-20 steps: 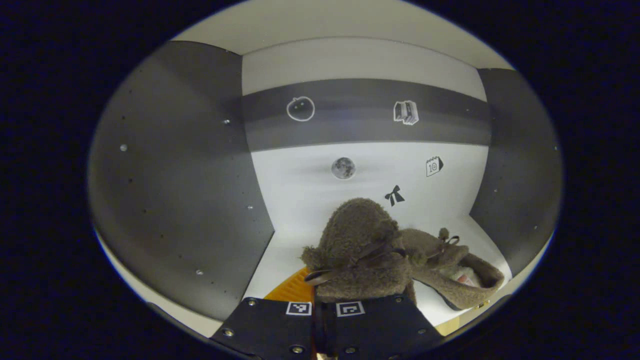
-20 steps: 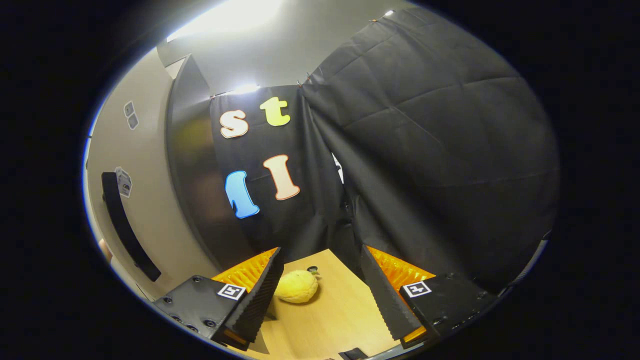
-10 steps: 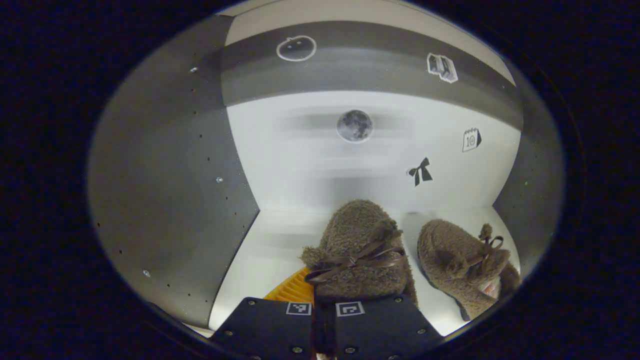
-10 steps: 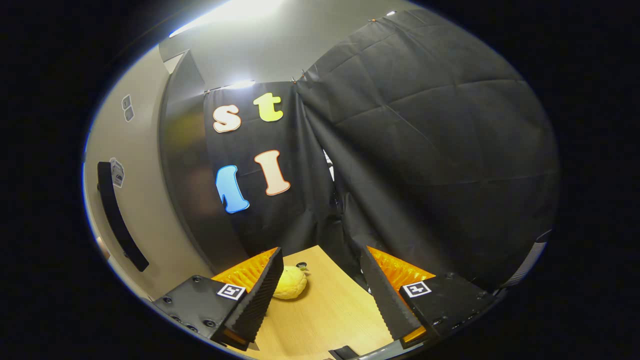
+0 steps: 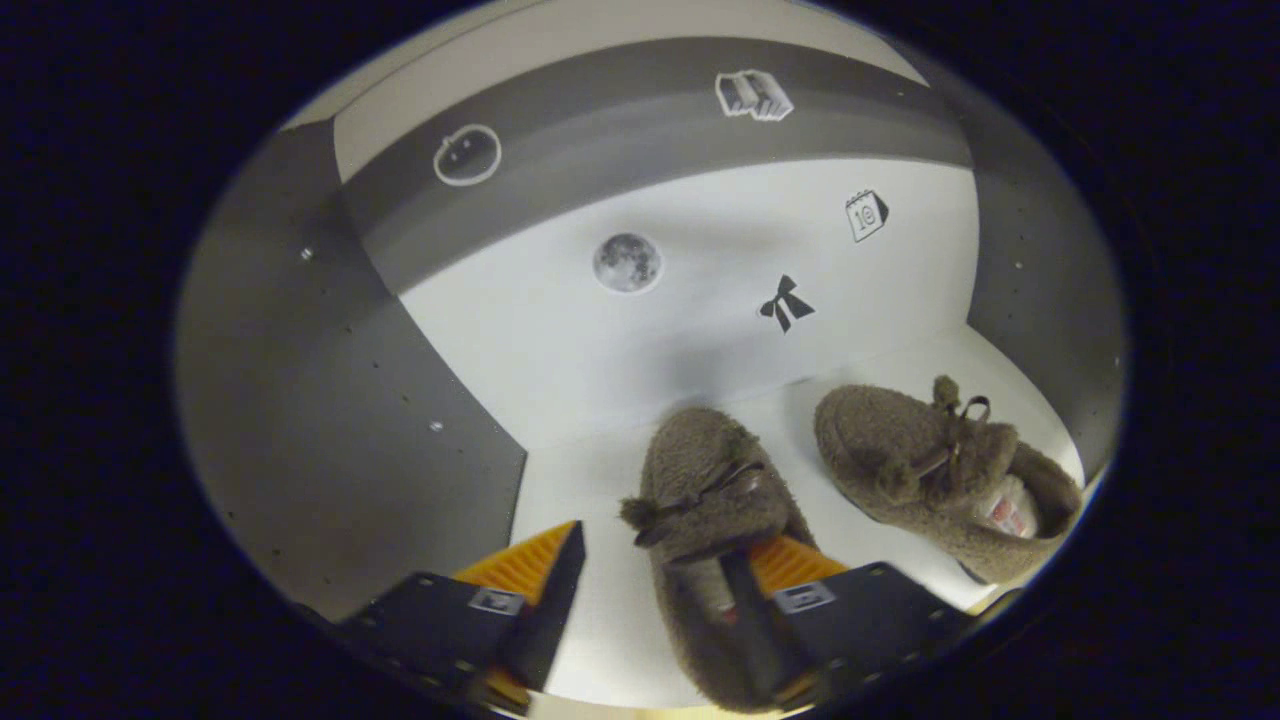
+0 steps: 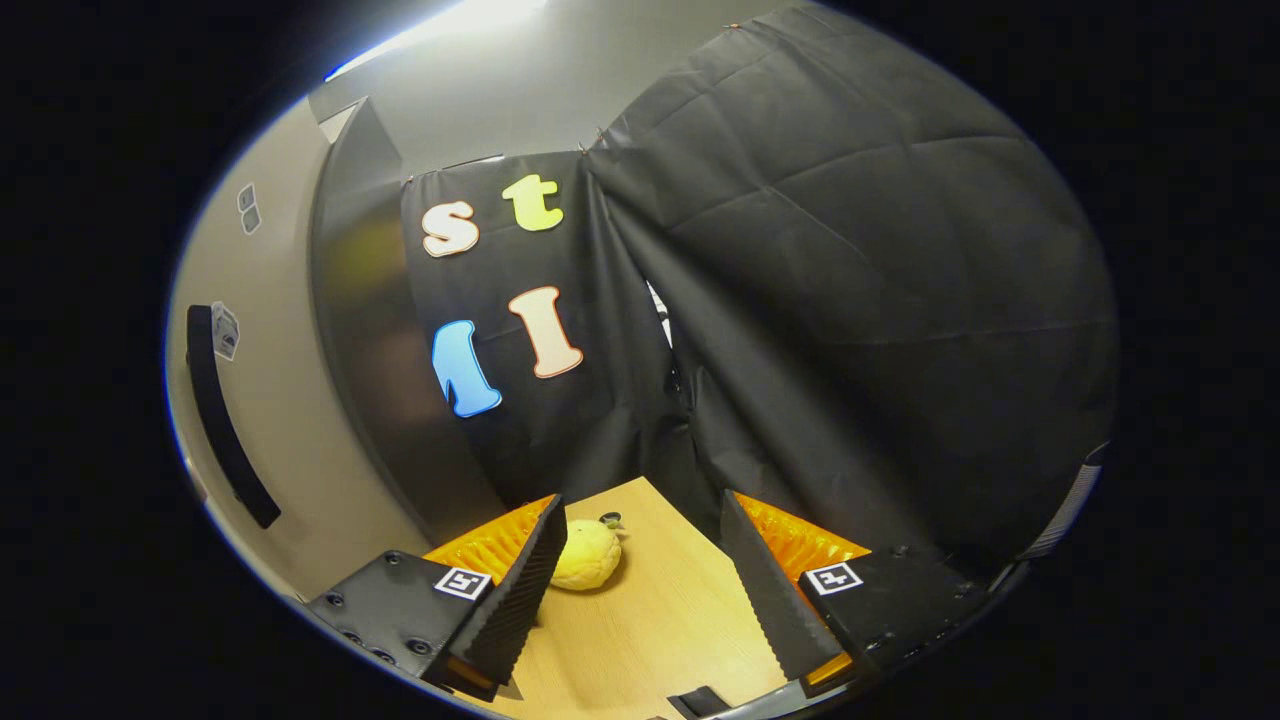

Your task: Grab one shoe with the right hand and put it into the shoe cabinet, grab the other shoe with the left hand and put it into the shoe cabinet; then close the right door with the right hand and the left door with the left hand.

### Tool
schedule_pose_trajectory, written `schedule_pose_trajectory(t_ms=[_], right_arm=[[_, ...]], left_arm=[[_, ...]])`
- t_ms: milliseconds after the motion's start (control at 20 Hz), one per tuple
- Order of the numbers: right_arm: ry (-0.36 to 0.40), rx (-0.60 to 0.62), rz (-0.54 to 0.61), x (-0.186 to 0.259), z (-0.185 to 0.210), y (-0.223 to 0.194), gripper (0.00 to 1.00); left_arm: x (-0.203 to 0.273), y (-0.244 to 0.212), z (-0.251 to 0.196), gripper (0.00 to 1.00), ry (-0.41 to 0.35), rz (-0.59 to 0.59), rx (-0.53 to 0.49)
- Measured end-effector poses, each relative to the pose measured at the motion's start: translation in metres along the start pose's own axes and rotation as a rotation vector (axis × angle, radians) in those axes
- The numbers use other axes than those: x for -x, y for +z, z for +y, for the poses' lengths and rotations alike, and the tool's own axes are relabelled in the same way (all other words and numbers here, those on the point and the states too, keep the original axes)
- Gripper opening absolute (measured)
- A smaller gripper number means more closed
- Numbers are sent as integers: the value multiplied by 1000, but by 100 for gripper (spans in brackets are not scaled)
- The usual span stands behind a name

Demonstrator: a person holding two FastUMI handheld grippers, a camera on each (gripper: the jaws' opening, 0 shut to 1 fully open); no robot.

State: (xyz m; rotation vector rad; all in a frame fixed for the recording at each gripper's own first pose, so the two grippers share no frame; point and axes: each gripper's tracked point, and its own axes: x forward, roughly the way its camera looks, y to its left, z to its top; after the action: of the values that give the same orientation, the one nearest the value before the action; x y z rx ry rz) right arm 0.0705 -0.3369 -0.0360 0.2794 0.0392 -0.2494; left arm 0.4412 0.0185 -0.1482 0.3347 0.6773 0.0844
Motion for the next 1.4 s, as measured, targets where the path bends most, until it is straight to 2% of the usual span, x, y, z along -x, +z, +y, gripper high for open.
schedule_pose_trajectory(t_ms=[50,100,250,450,500,650,800,950,1100,1150,1200,1250,1400], right_arm=[[-3,-13,0,-4,-3,-1,98],[-6,-28,4,-9,-4,-4,98],[-4,-55,19,-18,-4,-7,98],[22,-13,26,-22,8,-6,98],[34,-4,27,-22,14,-5,98],[73,17,25,-21,32,2,98],[107,42,14,-18,48,11,98],[127,56,-2,-13,63,24,98],[140,67,-23,-7,79,36,98],[140,75,-31,-4,83,40,98],[139,83,-40,-1,88,44,98],[133,90,-47,3,92,48,98],[116,89,-58,16,104,57,98]], left_arm=[[13,3,1,100,1,-21,-6],[25,5,1,95,-3,-48,-10],[75,21,0,94,-11,-160,-13],[156,43,4,94,15,-333,-36],[178,47,4,100,17,-378,-34],[239,51,4,100,8,-519,8],[289,46,15,100,1,-654,105],[306,34,38,100,25,-714,216],[309,16,49,100,45,-718,285],[312,9,54,100,53,-716,298],[320,6,60,94,76,-725,312],[329,3,68,100,96,-737,319],[338,-20,75,100,119,-709,317]])
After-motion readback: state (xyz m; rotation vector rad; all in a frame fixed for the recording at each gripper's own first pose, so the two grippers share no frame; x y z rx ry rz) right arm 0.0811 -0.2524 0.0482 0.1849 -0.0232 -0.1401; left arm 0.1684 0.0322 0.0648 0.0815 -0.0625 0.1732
